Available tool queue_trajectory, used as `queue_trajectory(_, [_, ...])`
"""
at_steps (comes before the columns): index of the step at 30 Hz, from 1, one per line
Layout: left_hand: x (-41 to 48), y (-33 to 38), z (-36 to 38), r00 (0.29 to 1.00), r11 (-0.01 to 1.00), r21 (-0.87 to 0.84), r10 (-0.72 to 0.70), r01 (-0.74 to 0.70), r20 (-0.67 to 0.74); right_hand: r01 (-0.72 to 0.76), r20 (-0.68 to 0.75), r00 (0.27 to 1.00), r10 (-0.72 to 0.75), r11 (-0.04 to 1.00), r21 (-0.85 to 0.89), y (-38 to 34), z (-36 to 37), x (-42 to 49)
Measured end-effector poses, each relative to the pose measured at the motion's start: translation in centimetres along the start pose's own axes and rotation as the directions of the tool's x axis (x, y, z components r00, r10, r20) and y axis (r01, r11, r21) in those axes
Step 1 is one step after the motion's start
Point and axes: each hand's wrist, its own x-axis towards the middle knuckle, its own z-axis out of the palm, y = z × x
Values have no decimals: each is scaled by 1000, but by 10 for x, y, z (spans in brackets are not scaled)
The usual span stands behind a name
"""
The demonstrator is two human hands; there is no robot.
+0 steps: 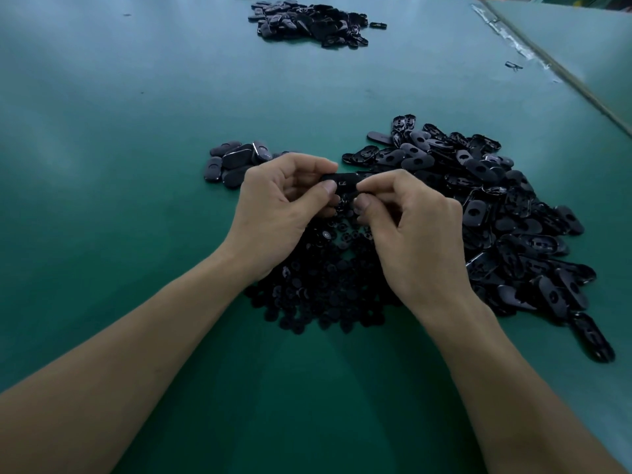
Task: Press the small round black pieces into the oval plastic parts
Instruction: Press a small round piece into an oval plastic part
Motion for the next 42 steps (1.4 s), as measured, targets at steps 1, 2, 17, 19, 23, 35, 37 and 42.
queue_trajectory(1, [0,0,0,1000,1000,7,0,0,2,8,-11,1000,-8,1000,14,0,0,0])
queue_trajectory(2, [0,0,0,1000,1000,14,2,-2,6,18,-17,1000,-18,1000,21,-1,0,0])
queue_trajectory(17, [-4,5,3,996,992,116,43,-51,73,-70,0,997,71,989,132,-4,-2,1])
queue_trajectory(19, [-5,5,3,996,990,125,50,-59,73,-72,12,997,71,989,128,-3,-2,1])
queue_trajectory(23, [-4,5,2,995,987,141,61,-72,77,-88,25,996,86,988,126,-3,-1,2])
queue_trajectory(35, [-6,7,3,990,980,171,77,-98,122,-67,10,998,66,992,106,-6,-2,1])
queue_trajectory(37, [-6,7,2,988,977,183,81,-105,131,-87,0,996,88,992,92,-7,-2,1])
queue_trajectory(42, [-7,6,2,986,962,239,108,-136,124,-53,-13,998,54,996,67,-10,0,-2])
